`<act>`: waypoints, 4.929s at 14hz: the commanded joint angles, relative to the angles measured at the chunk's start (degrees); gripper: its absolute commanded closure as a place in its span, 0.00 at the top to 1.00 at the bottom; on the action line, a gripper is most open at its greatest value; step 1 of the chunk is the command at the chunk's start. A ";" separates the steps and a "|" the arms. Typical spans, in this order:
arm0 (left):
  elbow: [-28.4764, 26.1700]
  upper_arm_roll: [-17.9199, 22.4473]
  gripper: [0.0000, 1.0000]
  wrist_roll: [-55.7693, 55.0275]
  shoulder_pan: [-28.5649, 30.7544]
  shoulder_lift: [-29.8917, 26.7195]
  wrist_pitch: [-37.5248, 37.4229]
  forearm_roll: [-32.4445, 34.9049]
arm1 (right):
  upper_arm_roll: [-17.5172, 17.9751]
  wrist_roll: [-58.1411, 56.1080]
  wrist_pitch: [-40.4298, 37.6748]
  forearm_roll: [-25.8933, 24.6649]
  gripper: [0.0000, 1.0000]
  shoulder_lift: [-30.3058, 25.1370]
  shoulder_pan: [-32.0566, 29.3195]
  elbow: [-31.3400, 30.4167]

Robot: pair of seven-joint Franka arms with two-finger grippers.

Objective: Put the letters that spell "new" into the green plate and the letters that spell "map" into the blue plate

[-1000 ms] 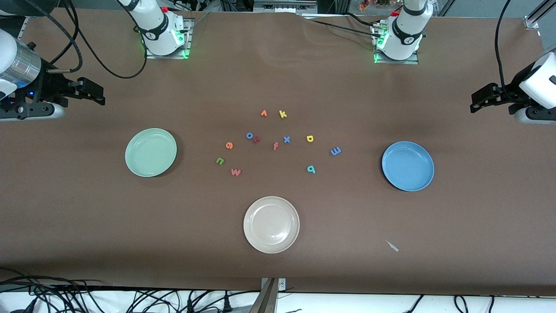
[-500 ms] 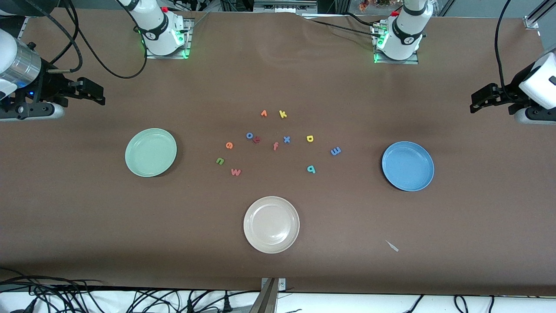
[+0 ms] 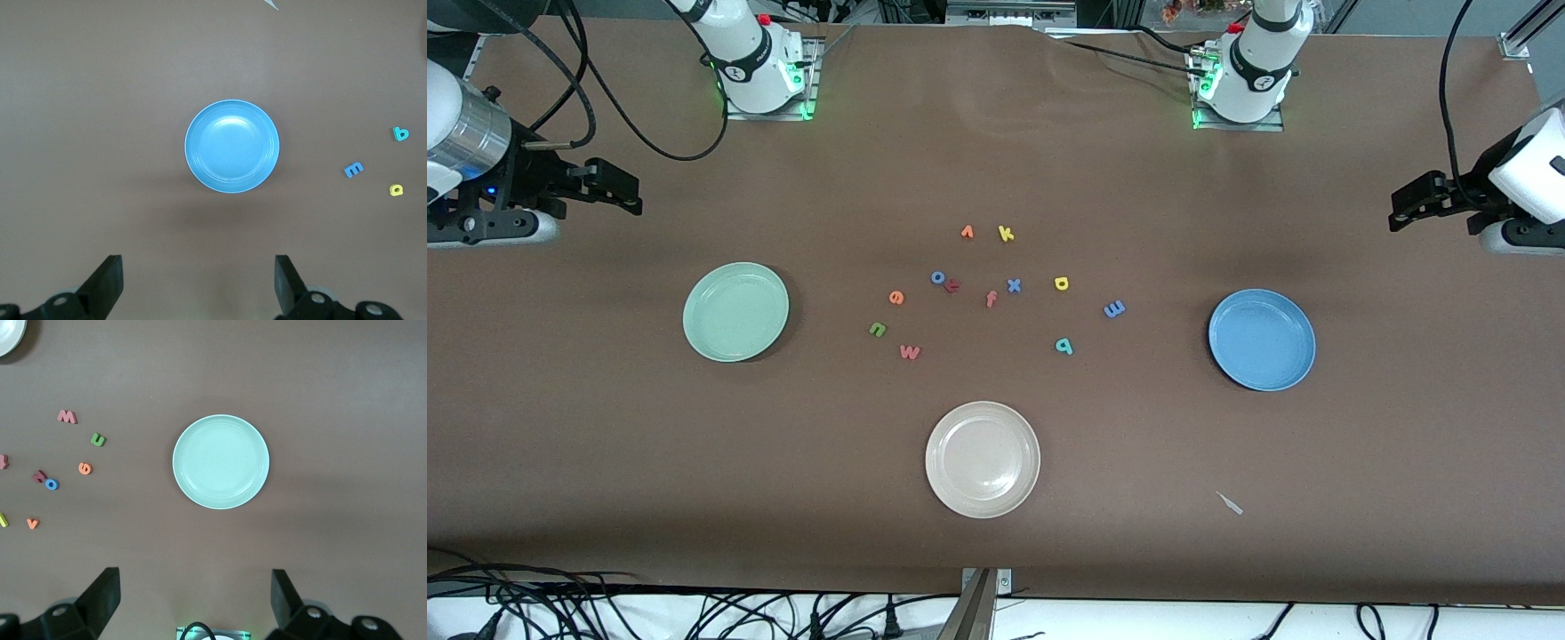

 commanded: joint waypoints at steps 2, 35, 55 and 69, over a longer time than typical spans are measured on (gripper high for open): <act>-0.18 -0.13 1.00 1.27 0.12 -0.15 0.59 0.62 | 0.10 -0.72 -0.89 0.47 1.00 -0.49 -0.12 0.44; 1.32 -1.10 1.00 0.39 -2.24 6.26 1.03 1.06 | 0.27 8.66 4.28 0.82 1.00 2.14 5.24 -0.96; -21.19 -12.97 1.00 -43.26 -25.45 23.12 46.80 2.53 | 3.88 42.95 35.67 -2.95 1.00 14.53 21.15 -16.61; -18.90 -12.79 0.82 -47.60 -28.09 33.07 53.94 6.94 | 3.79 50.07 49.28 -6.64 1.00 21.65 25.19 -20.13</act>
